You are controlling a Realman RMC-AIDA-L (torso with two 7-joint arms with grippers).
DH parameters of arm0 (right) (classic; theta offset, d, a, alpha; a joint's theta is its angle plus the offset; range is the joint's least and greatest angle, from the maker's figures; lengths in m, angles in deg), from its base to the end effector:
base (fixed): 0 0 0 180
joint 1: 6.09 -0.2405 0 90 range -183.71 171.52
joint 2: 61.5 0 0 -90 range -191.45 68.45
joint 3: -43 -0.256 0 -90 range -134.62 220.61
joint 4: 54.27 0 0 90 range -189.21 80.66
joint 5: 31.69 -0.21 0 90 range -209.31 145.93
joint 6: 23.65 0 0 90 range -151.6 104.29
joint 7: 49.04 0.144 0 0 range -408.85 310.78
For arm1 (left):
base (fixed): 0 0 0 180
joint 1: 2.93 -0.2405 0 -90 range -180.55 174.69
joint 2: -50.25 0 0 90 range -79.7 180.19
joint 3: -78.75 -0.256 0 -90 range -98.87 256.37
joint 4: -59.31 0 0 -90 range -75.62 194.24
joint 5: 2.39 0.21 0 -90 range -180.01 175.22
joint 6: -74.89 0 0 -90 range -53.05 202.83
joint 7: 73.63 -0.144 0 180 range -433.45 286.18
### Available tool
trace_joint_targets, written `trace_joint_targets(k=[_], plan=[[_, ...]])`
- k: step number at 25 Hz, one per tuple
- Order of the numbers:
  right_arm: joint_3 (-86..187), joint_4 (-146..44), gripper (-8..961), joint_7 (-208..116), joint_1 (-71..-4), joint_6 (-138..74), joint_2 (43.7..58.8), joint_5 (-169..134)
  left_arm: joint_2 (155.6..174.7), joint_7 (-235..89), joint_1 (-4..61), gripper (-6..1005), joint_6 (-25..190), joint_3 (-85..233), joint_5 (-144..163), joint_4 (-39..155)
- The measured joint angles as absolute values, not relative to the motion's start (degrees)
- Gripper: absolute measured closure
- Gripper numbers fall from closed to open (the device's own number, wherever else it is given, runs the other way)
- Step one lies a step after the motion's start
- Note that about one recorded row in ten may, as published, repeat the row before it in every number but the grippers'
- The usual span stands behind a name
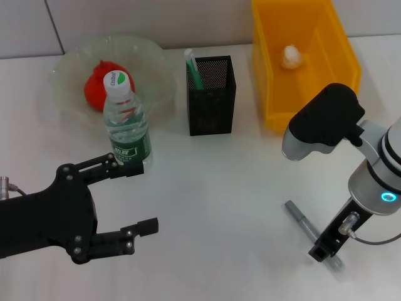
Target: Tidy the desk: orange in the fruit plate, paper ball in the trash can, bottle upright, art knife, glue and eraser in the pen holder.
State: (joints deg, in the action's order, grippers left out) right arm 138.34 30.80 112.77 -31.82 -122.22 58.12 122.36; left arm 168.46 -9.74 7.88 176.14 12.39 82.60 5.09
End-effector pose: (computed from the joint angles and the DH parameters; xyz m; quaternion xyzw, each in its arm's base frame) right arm 0.2042 0.2874 -0.0253 -0.8630 0.3862 -0.2965 0.1348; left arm -0.2368 0.2470 0.0151 -0.9328 -0.0050 -0.3486 0.0914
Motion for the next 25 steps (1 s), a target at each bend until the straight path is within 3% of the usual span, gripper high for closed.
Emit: trace_joint_targets(k=[16,19,25], plan=[[140.7,31.0,589,114.0,-31.5,-121.2,58.15,124.7,168.55,-9.7,7.7,207,176.6,12.4,82.4,5.2],[141.1,31.0,747,114.0,-31.5,-121.1,58.14,124.7,168.55,-9.7,7.6,207,176.7,12.4,82.4,5.2],[141.3,31.0,781,114.0,-31.5,-121.0,58.12,124.7,168.54,-9.7,7.5,207,176.7,12.4,82.4,5.1]])
